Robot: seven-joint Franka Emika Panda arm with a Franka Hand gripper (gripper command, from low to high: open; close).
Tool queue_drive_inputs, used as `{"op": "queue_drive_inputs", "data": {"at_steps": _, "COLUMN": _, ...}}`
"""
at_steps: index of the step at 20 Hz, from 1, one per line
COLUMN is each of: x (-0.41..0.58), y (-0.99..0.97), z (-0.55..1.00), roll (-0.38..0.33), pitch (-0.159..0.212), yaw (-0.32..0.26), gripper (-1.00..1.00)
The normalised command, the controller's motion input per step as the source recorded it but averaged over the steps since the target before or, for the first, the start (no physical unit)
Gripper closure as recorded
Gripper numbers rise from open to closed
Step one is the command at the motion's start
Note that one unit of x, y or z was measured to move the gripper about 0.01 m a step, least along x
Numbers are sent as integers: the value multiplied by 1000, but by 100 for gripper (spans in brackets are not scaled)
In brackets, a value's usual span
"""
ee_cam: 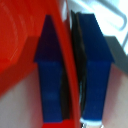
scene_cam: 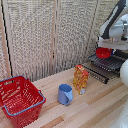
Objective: Extend the gripper towards the oven tray handle. Grasp the handle and carefully pull the tray out of the oven. Move the gripper above the red bowl. Grab the red bowl gently. Lift the bowl and place it onto the oven tray.
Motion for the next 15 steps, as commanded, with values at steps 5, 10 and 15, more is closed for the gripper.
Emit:
{"op": "queue_drive_inputs", "data": {"at_steps": 5, "x": -20, "y": -162, "z": 7, "roll": -2, "pitch": 3, "yaw": 4, "gripper": -100}}
{"op": "queue_drive_inputs", "data": {"at_steps": 10, "x": -14, "y": -7, "z": 293, "roll": -15, "pitch": 30, "yaw": -22, "gripper": -100}}
{"op": "queue_drive_inputs", "data": {"at_steps": 15, "x": 25, "y": 33, "z": 635, "roll": -11, "pitch": 91, "yaw": -113, "gripper": -100}}
